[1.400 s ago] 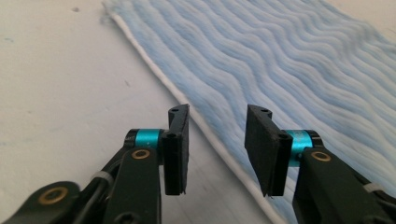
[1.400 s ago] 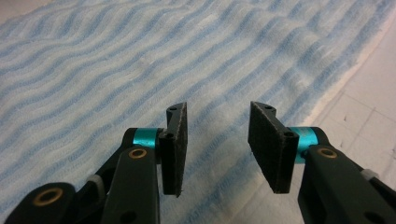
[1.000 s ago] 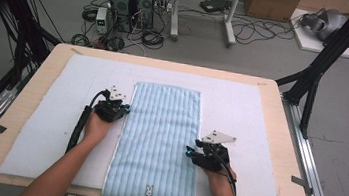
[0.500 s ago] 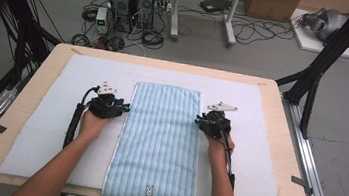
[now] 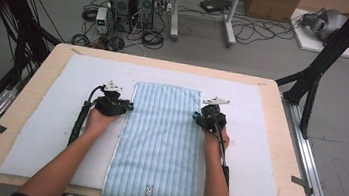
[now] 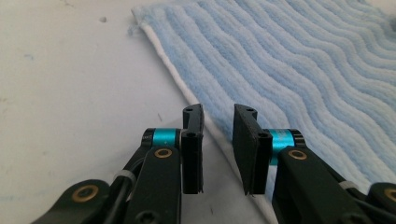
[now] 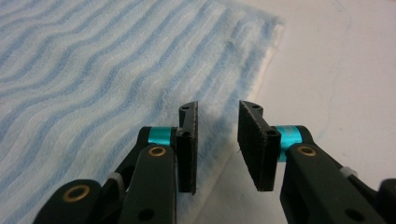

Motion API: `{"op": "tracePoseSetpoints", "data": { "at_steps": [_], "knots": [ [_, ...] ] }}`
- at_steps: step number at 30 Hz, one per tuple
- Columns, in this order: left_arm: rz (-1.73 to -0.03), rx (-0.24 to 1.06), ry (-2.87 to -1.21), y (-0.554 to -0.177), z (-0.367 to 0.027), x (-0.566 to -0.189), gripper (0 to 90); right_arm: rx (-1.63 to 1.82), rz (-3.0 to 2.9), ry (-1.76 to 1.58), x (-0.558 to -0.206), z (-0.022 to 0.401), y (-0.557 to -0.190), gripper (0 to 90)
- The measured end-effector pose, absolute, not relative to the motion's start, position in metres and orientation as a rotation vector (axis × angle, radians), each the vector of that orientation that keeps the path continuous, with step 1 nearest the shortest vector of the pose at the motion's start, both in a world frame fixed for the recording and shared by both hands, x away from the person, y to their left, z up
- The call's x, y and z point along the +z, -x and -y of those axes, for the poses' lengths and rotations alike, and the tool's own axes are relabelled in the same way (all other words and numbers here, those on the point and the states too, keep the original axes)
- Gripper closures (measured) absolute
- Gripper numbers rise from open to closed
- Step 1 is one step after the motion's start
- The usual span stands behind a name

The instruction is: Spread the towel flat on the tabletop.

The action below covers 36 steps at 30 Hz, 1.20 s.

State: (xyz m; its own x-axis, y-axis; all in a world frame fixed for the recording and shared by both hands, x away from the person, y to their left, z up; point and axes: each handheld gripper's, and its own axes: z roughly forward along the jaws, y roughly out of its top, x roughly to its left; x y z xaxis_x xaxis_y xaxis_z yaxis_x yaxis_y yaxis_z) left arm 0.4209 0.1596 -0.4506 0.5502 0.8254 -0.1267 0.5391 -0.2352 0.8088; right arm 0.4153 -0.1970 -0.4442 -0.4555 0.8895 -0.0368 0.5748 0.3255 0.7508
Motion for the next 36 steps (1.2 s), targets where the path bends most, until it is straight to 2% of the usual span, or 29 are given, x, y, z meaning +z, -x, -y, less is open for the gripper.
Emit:
{"op": "tracePoseSetpoints", "data": {
  "at_steps": [7,10,13,15,17,19,21,28,33,36],
  "knots": [
    [-1.115,0.506,-1.993,-0.434,-0.148,-0.45,76.5,1.015,-2.128,-1.317,-0.433,0.216,-0.403,62.5],
    [-1.142,0.544,-1.993,-0.436,-0.146,-0.449,73.6,1.042,-2.106,-1.281,-0.43,0.22,-0.395,62.2],
    [-1.161,0.504,-1.971,-0.435,-0.151,-0.447,60.5,1.043,-2.117,-1.281,-0.431,0.227,-0.388,59.8],
    [-1.159,0.46,-1.931,-0.433,-0.156,-0.443,49.6,1.063,-2.112,-1.289,-0.433,0.233,-0.383,55.0],
    [-1.117,0.45,-1.868,-0.427,-0.159,-0.437,43.5,1.079,-2.118,-1.298,-0.434,0.238,-0.38,48.1],
    [-1.078,0.425,-1.823,-0.42,-0.163,-0.432,33.3,1.082,-2.108,-1.306,-0.433,0.244,-0.376,37.7],
    [-1.052,0.414,-1.788,-0.413,-0.166,-0.429,16.5,1.094,-2.096,-1.307,-0.432,0.249,-0.371,27.4],
    [-0.912,0.332,-1.763,-0.389,-0.175,-0.423,16.6,1.105,-2.175,-1.208,-0.426,0.254,-0.357,12.0],
    [-0.804,0.288,-1.772,-0.383,-0.179,-0.417,16.5,1.145,-2.165,-1.16,-0.416,0.251,-0.346,11.9],
    [-0.821,0.307,-1.755,-0.379,-0.182,-0.415,16.7,1.154,-2.163,-1.137,-0.414,0.25,-0.344,11.8]
  ]
}}
